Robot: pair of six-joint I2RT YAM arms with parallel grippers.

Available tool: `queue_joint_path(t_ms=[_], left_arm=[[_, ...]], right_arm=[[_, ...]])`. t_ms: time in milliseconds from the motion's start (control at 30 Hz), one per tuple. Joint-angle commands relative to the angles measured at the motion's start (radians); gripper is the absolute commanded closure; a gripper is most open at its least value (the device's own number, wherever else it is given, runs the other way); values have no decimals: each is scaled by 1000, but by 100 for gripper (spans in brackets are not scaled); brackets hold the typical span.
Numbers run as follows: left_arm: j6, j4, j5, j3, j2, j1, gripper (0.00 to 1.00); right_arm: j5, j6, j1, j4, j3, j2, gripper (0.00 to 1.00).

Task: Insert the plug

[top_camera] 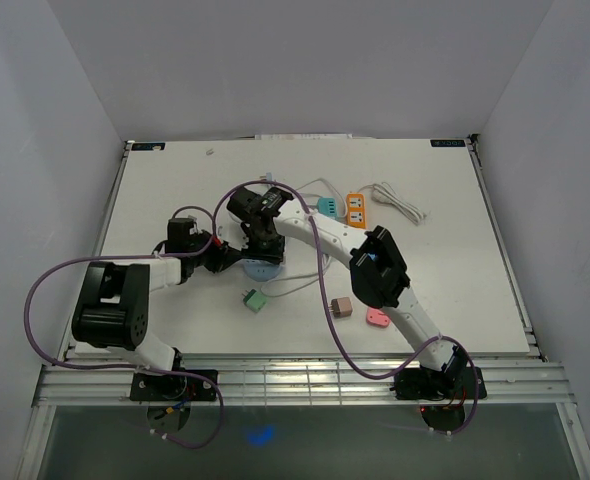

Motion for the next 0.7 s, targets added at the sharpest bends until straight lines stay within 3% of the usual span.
queue_joint_path(t_ms=[0, 367, 667], left_arm=[[-2, -23, 9, -15, 39, -65, 89], [-45, -14, 5, -87, 38, -60, 90], [-13, 6, 78, -129, 24, 63, 89]], right_arm=[[-48, -15, 18, -19, -40, 15, 92], [-110, -27, 7, -14, -69, 45, 92], [-127, -29, 2, -14, -95, 73, 92]])
